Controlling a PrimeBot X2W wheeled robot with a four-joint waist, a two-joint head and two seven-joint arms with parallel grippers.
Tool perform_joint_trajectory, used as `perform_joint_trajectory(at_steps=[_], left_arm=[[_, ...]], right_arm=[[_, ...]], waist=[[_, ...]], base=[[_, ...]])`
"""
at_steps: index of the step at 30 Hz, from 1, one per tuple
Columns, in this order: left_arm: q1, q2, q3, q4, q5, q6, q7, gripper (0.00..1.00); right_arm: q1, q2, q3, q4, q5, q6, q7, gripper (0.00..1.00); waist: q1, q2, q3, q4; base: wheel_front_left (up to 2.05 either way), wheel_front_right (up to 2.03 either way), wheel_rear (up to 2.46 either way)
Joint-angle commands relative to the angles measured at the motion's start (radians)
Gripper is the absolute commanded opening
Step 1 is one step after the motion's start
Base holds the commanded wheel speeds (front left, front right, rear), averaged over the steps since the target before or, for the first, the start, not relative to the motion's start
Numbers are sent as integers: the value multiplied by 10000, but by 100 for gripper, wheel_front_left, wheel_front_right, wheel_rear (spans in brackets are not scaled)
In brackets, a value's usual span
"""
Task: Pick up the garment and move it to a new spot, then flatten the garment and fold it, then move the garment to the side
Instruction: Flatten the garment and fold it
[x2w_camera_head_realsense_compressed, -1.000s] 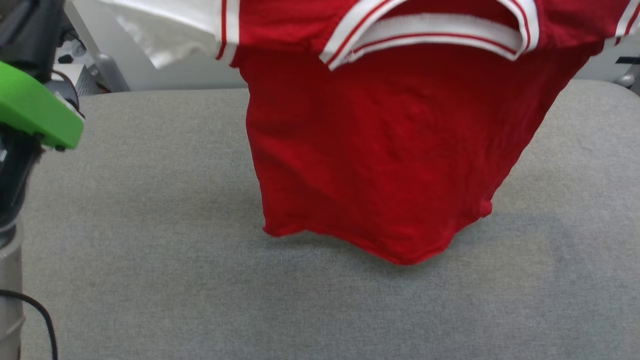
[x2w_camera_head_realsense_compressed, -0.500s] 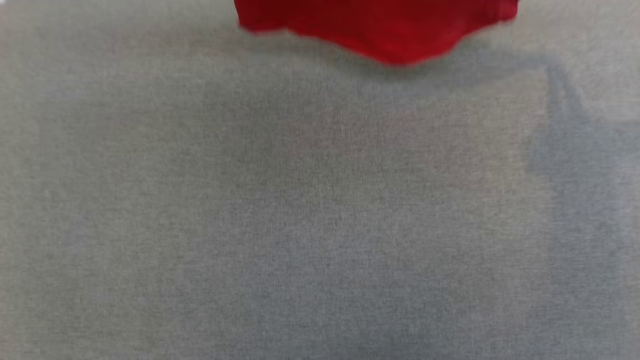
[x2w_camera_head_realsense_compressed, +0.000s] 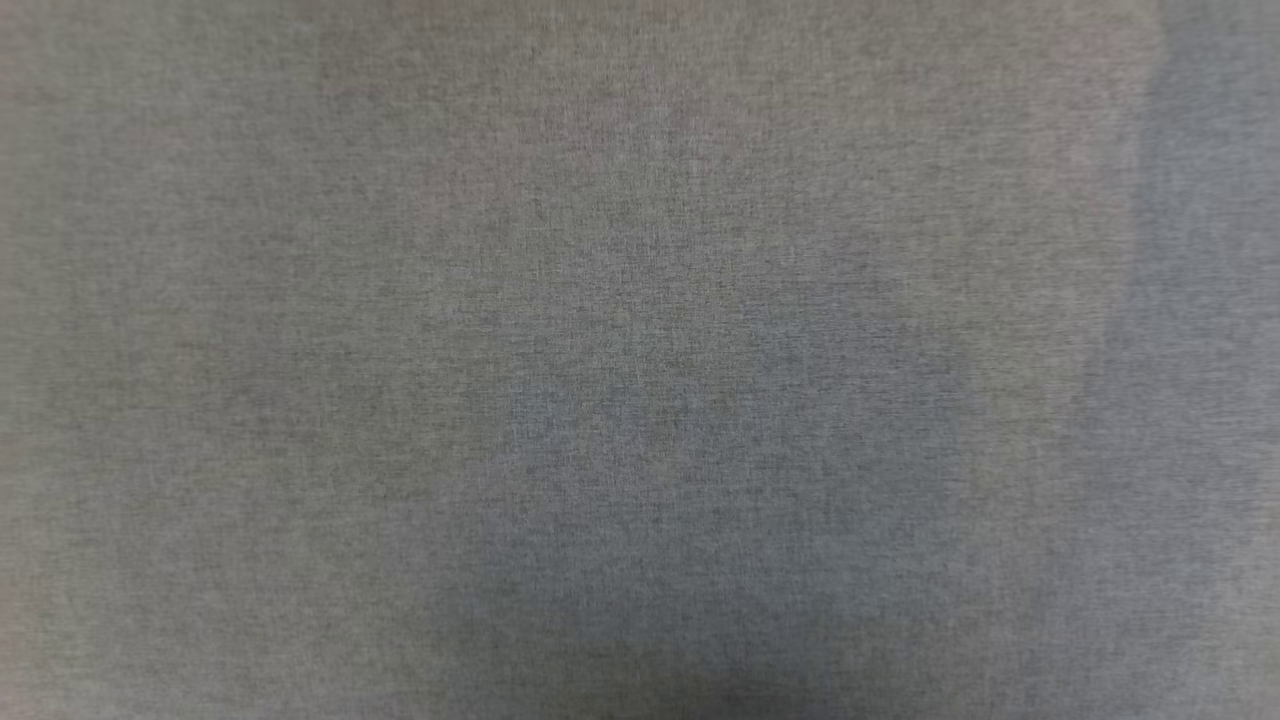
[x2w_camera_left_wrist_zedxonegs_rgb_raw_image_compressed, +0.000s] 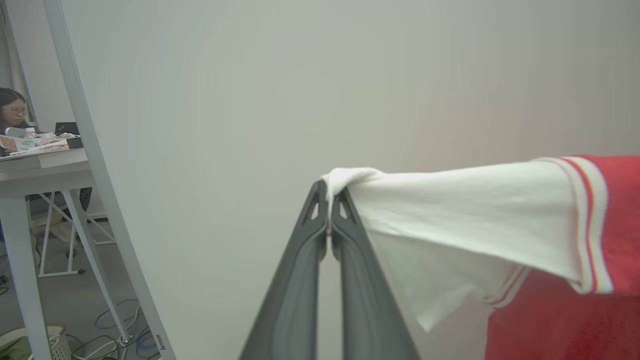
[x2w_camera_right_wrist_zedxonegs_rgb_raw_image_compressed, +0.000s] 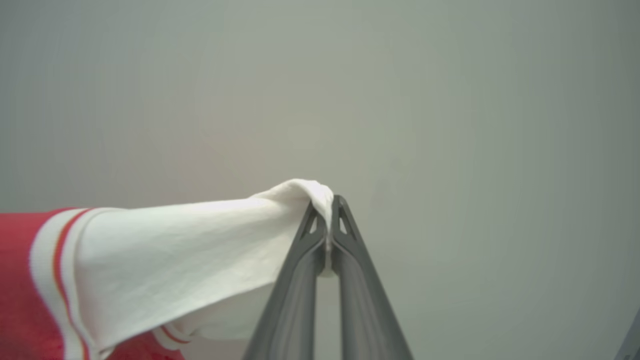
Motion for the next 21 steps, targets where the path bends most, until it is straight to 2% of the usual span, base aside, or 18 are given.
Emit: perform_joint_trajectory(at_steps=[1,9,14,21], left_arm=[[-120,-49,1,274,50,-32,-265,0],[746,-363,-174,1372,-326,-243,-1700,0],[2259,-516,-270,1623,-779,-314,-2261,0],[4955,-830,-403,1703,-1445,-346,-2500,0]], right_arm=[[-97,56,-7,216,-14,-9,-215,0],[710,118,457,937,493,-9,-971,0],[2045,-23,1013,1069,1029,-9,-1048,0],[4214,-145,1242,1337,1984,-9,-1015,0]], waist=[[-1,0,546,76],[-1,0,391,265],[-1,0,-129,314],[-1,0,-1188,348]], base=[[0,0,0],[0,0,0],[0,0,0],[0,0,0]])
